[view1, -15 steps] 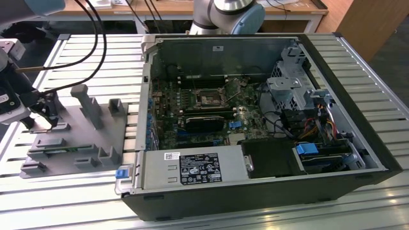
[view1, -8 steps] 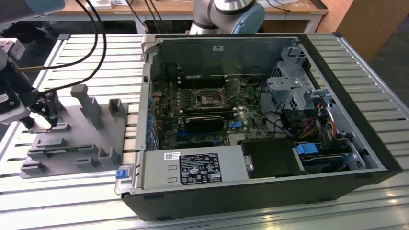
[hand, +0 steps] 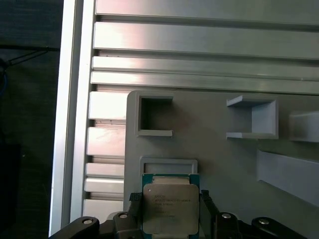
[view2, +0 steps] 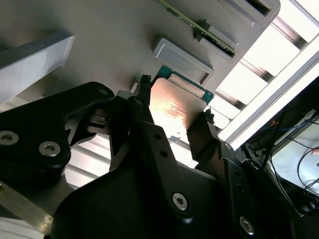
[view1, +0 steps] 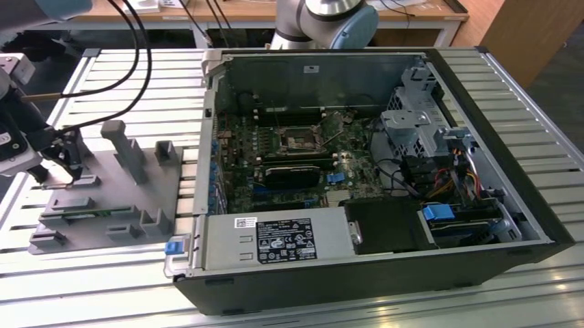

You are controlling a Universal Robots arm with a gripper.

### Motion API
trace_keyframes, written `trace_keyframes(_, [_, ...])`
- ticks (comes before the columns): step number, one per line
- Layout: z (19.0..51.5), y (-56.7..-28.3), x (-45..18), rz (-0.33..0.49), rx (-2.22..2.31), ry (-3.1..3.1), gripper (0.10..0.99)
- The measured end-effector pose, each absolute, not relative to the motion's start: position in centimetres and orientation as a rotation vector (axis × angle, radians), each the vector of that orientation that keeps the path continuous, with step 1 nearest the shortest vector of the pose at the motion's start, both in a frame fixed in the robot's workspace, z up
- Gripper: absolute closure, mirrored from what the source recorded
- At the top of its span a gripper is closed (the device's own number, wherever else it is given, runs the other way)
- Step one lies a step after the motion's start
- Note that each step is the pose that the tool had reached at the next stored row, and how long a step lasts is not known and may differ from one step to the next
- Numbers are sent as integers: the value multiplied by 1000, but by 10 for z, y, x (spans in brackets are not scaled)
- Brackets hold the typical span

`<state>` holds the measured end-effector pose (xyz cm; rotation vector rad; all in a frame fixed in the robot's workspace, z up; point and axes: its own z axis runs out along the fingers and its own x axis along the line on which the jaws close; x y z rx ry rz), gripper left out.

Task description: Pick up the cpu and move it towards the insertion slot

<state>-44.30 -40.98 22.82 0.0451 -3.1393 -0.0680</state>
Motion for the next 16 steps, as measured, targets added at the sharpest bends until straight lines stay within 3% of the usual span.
trace_keyframes(16, [231, -410, -443, -68, 45, -3139, 545])
